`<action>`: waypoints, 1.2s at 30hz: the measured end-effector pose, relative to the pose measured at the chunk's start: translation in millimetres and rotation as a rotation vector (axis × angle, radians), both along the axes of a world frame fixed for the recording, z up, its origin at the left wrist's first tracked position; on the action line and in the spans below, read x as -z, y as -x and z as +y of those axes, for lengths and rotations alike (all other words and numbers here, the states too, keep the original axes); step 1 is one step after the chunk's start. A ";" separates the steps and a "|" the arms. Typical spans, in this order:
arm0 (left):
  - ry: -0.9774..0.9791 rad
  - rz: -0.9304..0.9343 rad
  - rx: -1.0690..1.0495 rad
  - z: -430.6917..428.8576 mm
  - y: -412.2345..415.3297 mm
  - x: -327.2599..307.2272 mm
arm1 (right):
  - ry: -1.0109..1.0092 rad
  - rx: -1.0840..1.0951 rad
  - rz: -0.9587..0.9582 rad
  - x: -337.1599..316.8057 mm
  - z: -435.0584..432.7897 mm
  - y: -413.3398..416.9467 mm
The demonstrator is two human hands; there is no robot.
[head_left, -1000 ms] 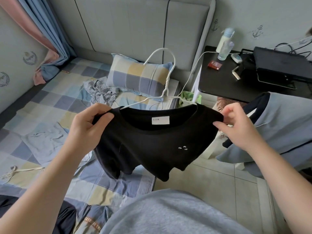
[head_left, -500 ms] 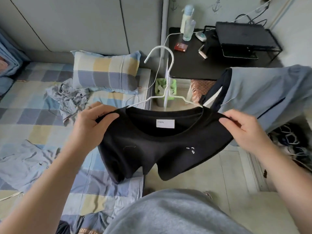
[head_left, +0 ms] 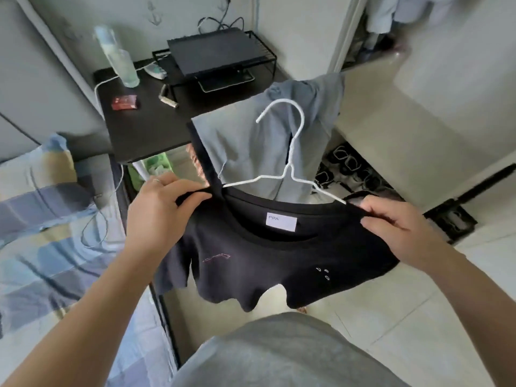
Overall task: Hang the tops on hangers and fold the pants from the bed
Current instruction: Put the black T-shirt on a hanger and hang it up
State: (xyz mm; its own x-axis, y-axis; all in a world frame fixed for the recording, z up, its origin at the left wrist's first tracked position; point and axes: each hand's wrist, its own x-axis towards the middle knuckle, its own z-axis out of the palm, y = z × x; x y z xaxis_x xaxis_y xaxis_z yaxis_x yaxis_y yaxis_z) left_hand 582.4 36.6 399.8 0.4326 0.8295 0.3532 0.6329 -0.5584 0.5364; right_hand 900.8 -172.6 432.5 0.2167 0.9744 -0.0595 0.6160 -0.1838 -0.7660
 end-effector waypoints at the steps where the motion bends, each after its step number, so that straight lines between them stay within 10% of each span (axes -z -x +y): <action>1: 0.002 0.009 0.028 3.5 -25.7 0.2 | -0.003 0.063 0.023 -1.1 -10.9 -15.3; 15: 0.444 0.054 0.484 -18.8 -339.0 13.4 | -0.134 0.756 0.499 -10.3 -90.7 -143.7; 23: 0.681 0.116 0.846 -15.9 -383.7 -5.1 | -0.417 0.687 1.040 -24.8 -5.9 -176.5; 36: 0.344 0.045 1.102 119.6 -448.3 -94.2 | -0.674 0.859 0.373 -106.2 186.4 -253.9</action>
